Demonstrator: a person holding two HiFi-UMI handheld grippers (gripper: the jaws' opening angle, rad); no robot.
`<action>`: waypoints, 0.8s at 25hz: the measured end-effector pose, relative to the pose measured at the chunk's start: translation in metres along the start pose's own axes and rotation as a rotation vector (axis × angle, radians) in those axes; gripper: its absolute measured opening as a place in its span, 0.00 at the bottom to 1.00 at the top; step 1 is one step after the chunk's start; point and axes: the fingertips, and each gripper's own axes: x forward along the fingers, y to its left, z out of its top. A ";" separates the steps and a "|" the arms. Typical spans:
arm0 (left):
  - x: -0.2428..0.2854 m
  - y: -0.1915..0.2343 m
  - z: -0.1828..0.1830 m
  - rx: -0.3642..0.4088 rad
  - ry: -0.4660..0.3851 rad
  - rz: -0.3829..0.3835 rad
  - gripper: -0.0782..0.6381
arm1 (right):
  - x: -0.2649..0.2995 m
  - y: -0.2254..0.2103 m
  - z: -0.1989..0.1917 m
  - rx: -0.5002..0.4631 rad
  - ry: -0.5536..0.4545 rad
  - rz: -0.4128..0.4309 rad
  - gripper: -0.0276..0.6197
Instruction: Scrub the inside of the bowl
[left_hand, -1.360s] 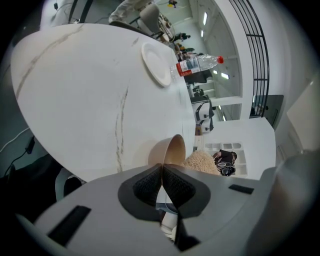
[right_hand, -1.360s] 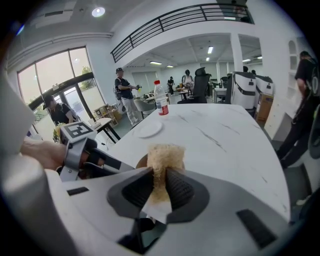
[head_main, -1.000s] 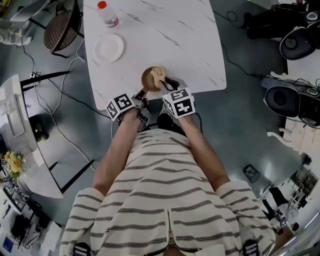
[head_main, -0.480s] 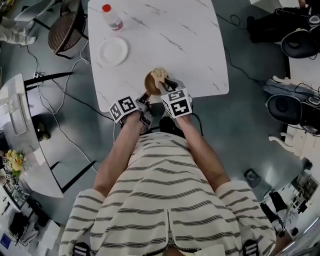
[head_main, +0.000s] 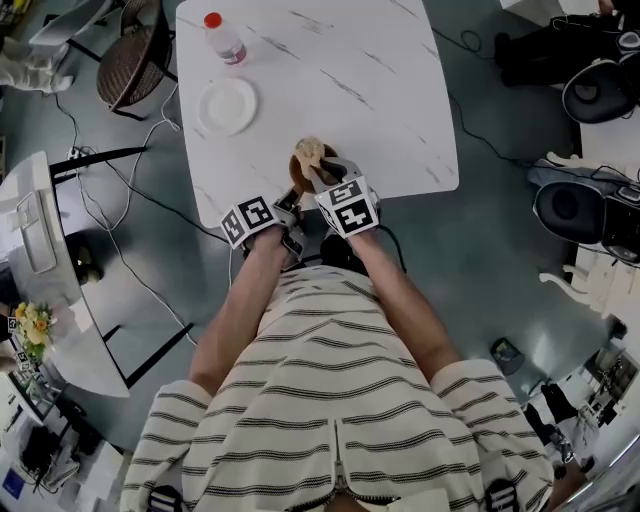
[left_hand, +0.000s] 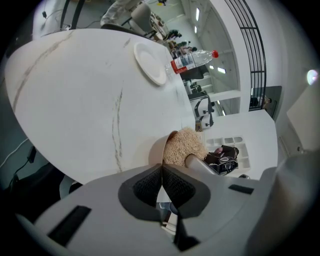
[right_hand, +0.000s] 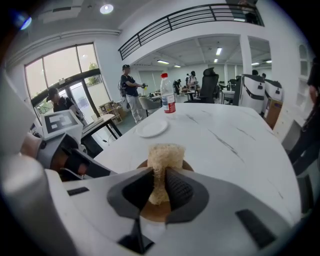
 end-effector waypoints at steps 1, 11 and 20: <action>0.000 0.000 0.000 0.003 0.000 0.001 0.12 | 0.000 0.002 0.001 -0.006 -0.002 0.009 0.16; 0.000 -0.001 -0.001 0.016 0.006 0.004 0.12 | -0.001 0.015 -0.007 -0.039 0.018 0.083 0.16; 0.001 -0.002 0.002 0.021 -0.003 -0.005 0.12 | -0.010 0.016 -0.016 -0.028 0.074 0.144 0.16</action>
